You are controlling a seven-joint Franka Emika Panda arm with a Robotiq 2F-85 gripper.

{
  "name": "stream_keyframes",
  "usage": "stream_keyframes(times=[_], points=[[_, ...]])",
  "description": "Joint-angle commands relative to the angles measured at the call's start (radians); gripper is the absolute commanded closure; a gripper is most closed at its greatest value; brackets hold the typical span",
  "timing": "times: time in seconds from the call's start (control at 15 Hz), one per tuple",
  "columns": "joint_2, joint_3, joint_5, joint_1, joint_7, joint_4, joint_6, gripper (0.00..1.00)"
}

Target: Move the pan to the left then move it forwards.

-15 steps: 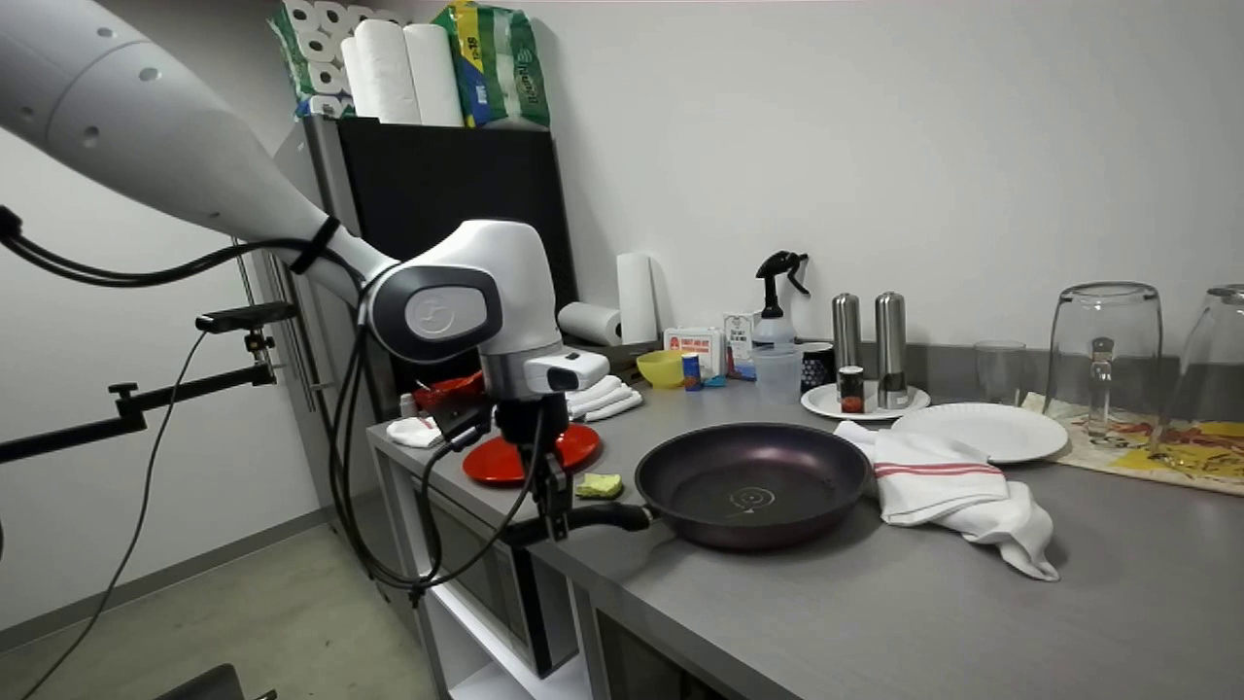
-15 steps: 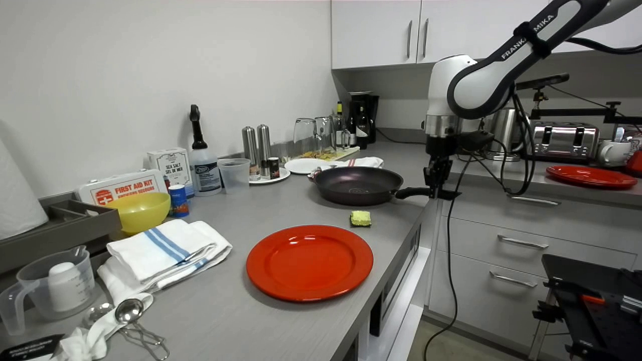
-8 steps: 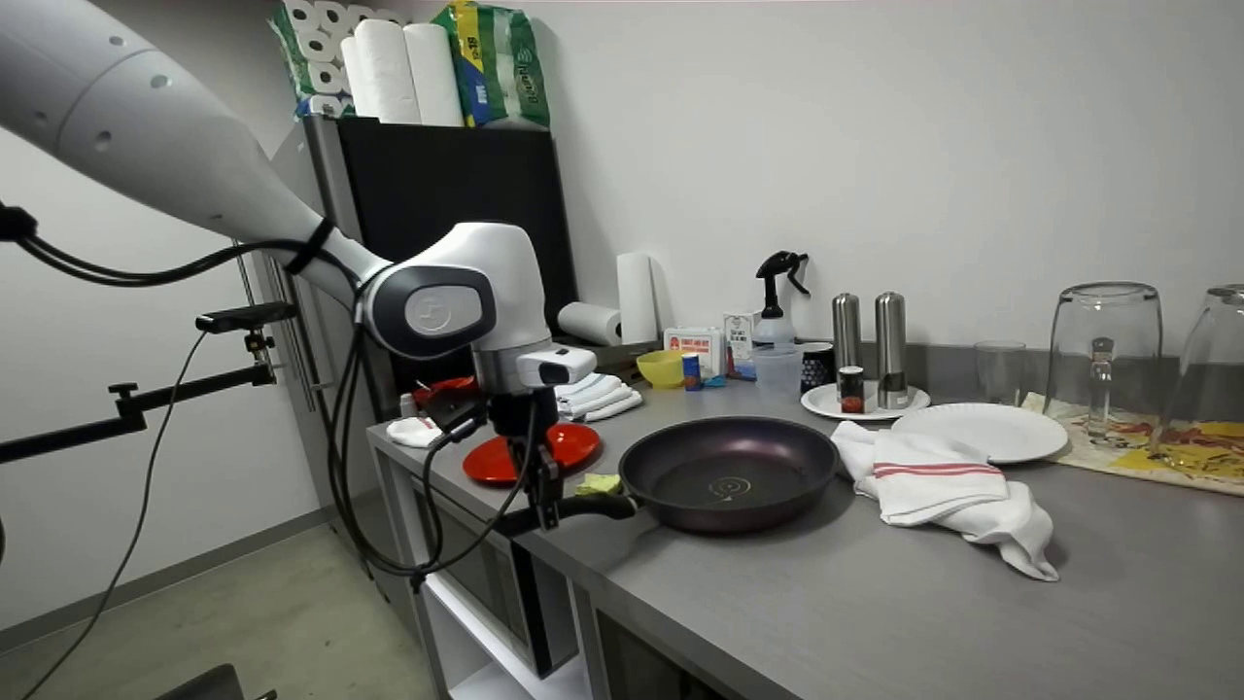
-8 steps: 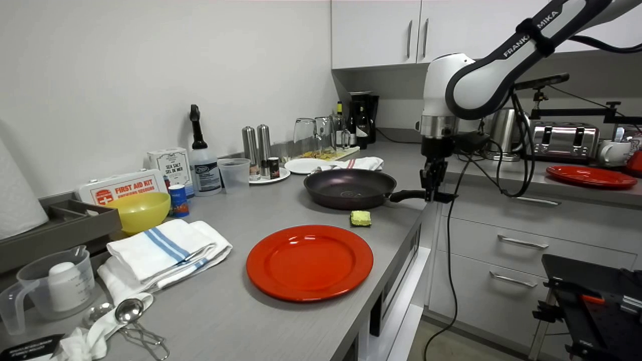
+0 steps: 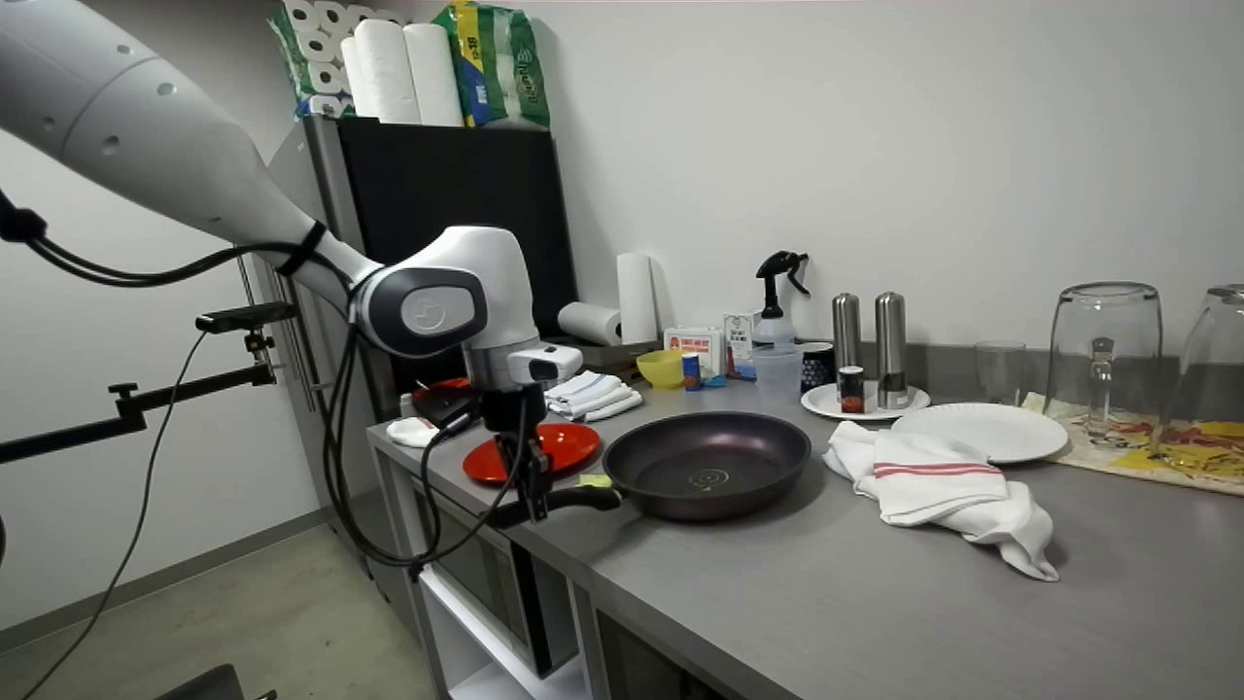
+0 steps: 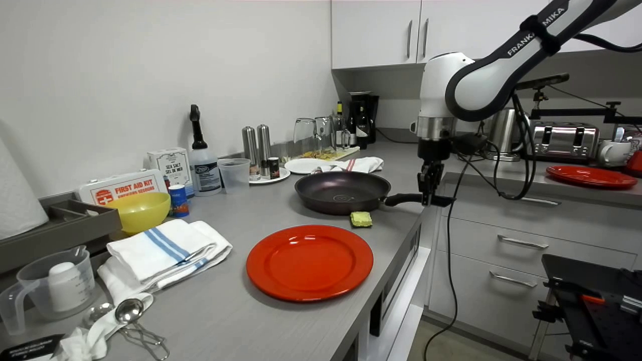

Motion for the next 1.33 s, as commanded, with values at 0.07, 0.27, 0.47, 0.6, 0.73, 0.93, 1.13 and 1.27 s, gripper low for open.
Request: stream_keyframes(times=[0.07,0.27,0.47,0.6,0.73,0.93,1.13,1.27], points=[[-0.057,0.031,0.027,0.033,-0.012,-0.038,0.009,0.92],[-0.072,0.049,0.039,0.052,-0.012,-0.053,0.007,0.92],[-0.082,0.062,0.044,0.065,-0.011,-0.063,0.009,0.92],[-0.085,0.066,0.044,0.069,-0.01,-0.067,0.011,0.92],[-0.087,0.066,0.045,0.069,-0.009,-0.067,0.011,0.92],[-0.082,0.064,0.046,0.067,-0.003,-0.062,0.016,0.92],[-0.076,0.062,0.056,0.066,0.007,-0.055,0.024,0.93],[-0.072,0.062,0.061,0.065,0.014,-0.051,0.035,0.93]])
